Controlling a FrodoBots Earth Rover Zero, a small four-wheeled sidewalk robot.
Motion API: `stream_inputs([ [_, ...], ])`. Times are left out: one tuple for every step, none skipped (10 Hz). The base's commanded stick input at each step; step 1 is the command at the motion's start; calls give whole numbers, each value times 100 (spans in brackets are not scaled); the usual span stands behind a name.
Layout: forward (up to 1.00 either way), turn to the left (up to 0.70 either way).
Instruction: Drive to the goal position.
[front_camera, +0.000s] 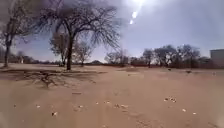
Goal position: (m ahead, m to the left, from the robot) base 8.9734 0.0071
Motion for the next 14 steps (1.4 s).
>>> stream_inputs([
  [100, 0],
  [100, 0],
  [100, 0],
  [100, 0],
  [100, 0],
  [100, 0],
  [100, 0],
  [100, 0],
  [100, 0],
  [100, 0],
  [100, 0],
  [100, 0],
  [100, 0],
  [100, 0],
])
